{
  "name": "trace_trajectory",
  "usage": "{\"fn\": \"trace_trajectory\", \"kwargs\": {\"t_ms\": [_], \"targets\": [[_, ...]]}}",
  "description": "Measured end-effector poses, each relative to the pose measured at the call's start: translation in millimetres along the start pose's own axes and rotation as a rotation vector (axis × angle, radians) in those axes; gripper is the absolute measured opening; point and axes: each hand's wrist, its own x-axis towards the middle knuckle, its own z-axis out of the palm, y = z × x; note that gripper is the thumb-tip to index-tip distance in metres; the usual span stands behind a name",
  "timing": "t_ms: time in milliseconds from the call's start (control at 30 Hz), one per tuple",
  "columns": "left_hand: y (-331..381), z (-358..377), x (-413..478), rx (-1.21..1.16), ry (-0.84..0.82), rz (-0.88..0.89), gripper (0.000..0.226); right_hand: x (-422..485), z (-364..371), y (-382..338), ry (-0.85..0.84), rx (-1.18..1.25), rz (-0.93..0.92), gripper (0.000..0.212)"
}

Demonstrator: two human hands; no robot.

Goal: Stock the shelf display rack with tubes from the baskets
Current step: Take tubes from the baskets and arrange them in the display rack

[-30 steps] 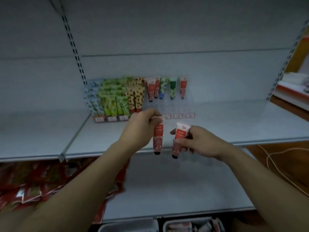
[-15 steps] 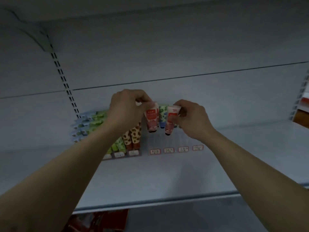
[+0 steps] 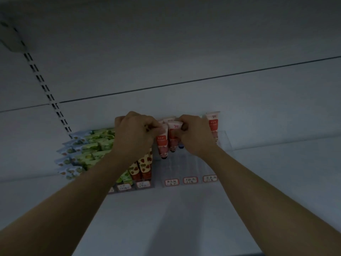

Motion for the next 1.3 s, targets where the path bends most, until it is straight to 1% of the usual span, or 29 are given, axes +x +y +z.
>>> {"fn": "trace_trajectory", "kwargs": {"t_ms": [67,267,433,533,600,633,700,767,833,867,933,967,1000,1033,1100,1133,1167,1233,1300], "targets": [[-3.8,2.3,-2.2,0.010,0.003,0.010,0.009,0.5,3.1,0.0,0.010,-0.033,-0.018,0.005],[-9.8,8.0,-3.3,-0.032,0.035,0.001,0.009,11.0,-1.2,-5.7,-0.050,-0.287,-0.073,0.014],[-9.8,6.9,4.6,0.006,-0.014,0.012,0.008,30.2,0.2,-19.7,-0.162,-0.457,-0.064,0.008],[-7.4,6.2,12.8,-0.014,-0.097,0.018,0.013,40.1,0.4,-28.7,-0.235,-0.536,-0.129,0.005],[-7.9,8.0,15.9,0.004,-0.126,0.030,0.016,41.9,0.1,-33.7,-0.264,-0.569,-0.168,0.012],[-8.4,8.9,16.2,0.005,-0.129,0.031,0.015,42.1,-0.2,-35.1,-0.272,-0.576,-0.186,0.014],[-8.4,11.3,16.2,0.001,-0.122,0.016,0.011,41.1,-0.8,-36.7,-0.284,-0.572,-0.224,0.010],[-5.2,13.5,15.4,0.006,-0.120,-0.011,0.016,40.5,0.4,-31.7,-0.270,-0.567,-0.255,0.004],[-4.6,14.1,13.0,0.034,-0.101,-0.018,0.020,39.2,3.6,-24.0,-0.236,-0.571,-0.266,0.007],[-6.9,13.7,11.1,0.042,-0.084,-0.024,0.019,38.9,4.9,-18.8,-0.222,-0.560,-0.269,0.011],[-14.4,9.5,6.2,0.030,-0.054,-0.064,0.019,35.5,7.4,-11.5,-0.209,-0.544,-0.269,0.035],[-17.3,6.9,4.2,0.032,-0.051,-0.080,0.021,33.1,7.6,-10.4,-0.192,-0.519,-0.280,0.043],[-18.4,5.0,3.0,0.044,-0.057,-0.082,0.022,31.3,8.5,-9.0,-0.166,-0.480,-0.297,0.044],[-17.2,4.2,2.9,0.063,-0.067,-0.068,0.022,28.1,8.8,-9.3,-0.146,-0.434,-0.304,0.039],[-11.0,5.3,4.7,0.089,-0.085,-0.013,0.014,22.2,8.0,-12.9,-0.129,-0.384,-0.329,0.018],[-6.3,6.9,6.2,0.102,-0.097,0.009,0.009,20.2,7.5,-14.2,-0.144,-0.385,-0.337,0.009],[-1.4,8.1,7.7,0.122,-0.115,0.017,0.005,19.7,6.5,-16.6,-0.162,-0.384,-0.344,0.006],[6.9,10.1,10.9,0.136,-0.154,0.011,0.002,19.6,5.4,-15.3,-0.166,-0.402,-0.352,0.017],[9.7,9.5,12.6,0.136,-0.177,-0.016,0.004,19.8,4.5,-13.8,-0.174,-0.459,-0.303,0.024]]}}
